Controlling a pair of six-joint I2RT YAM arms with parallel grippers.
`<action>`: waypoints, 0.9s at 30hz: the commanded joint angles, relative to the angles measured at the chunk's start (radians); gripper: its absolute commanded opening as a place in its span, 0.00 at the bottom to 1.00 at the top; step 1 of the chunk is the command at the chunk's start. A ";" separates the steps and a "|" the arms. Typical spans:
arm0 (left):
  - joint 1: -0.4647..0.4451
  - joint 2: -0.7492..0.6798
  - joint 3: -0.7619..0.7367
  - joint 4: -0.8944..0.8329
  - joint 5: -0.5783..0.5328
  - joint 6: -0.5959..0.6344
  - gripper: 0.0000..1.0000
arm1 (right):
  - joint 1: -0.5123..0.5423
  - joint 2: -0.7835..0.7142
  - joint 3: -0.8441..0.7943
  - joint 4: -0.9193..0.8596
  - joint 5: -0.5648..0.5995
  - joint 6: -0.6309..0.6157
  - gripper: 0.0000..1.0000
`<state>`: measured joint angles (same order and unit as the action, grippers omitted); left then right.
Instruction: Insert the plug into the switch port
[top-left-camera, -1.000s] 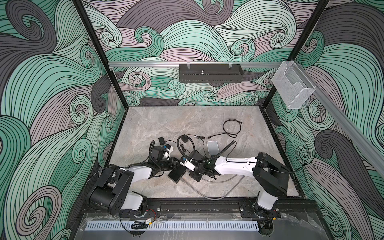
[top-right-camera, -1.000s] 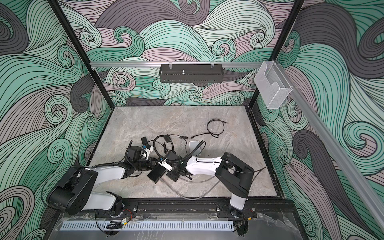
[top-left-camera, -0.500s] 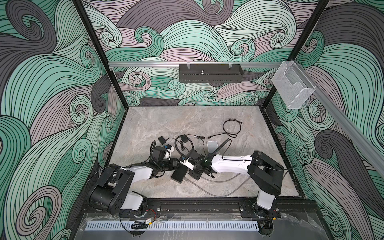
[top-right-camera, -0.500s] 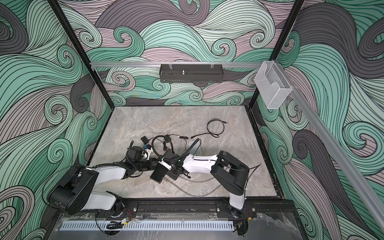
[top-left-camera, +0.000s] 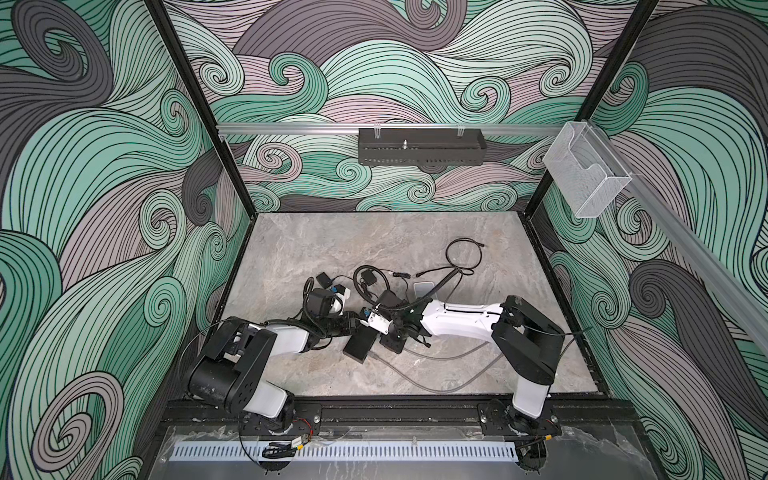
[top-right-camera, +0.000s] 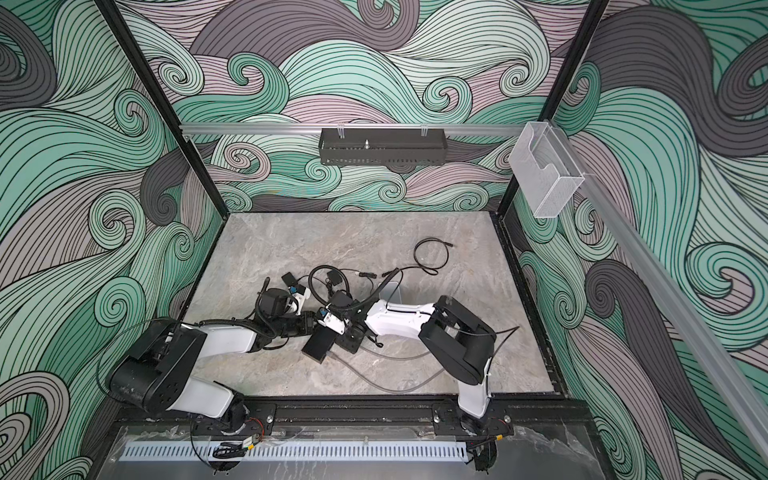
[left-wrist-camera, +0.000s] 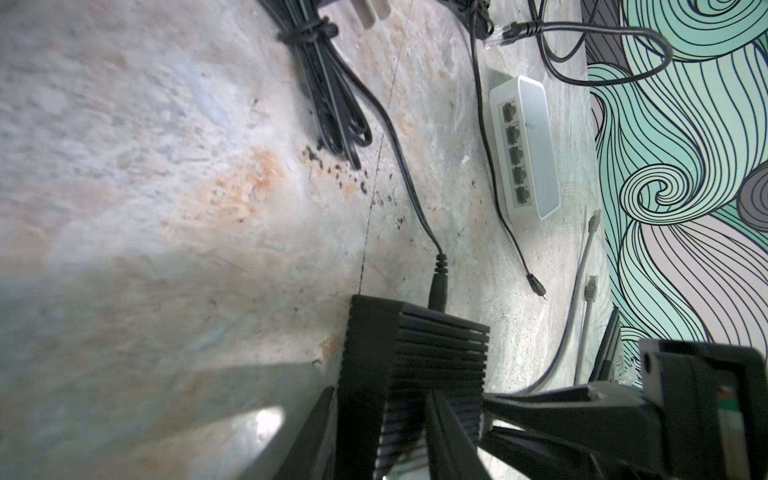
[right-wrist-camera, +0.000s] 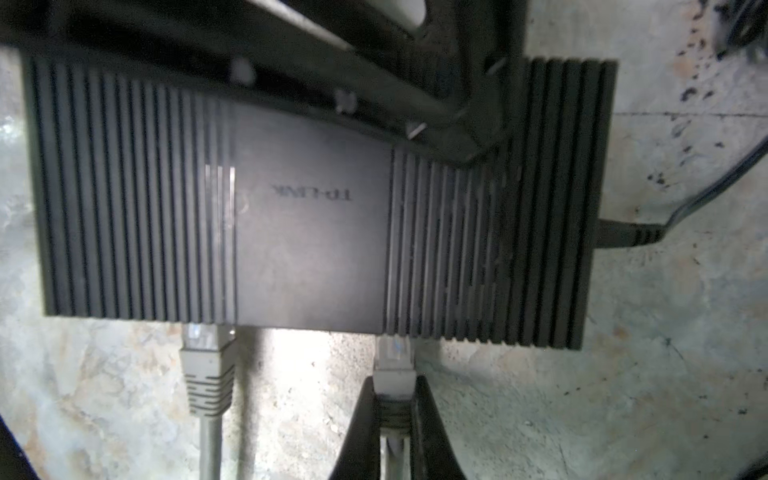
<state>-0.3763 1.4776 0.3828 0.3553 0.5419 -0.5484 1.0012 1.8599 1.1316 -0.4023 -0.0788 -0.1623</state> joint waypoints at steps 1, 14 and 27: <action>-0.056 0.037 -0.015 -0.099 0.171 0.005 0.34 | -0.006 0.014 0.110 0.328 0.029 0.064 0.00; -0.064 0.036 -0.032 -0.076 0.177 -0.014 0.33 | -0.011 0.079 0.233 0.372 0.066 0.140 0.00; -0.072 0.031 -0.032 -0.070 0.192 -0.009 0.32 | -0.040 0.126 0.350 0.287 -0.147 0.008 0.00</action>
<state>-0.3744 1.4822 0.3832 0.4232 0.4206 -0.5480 0.9691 2.0094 1.3777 -0.5747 -0.1215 -0.0914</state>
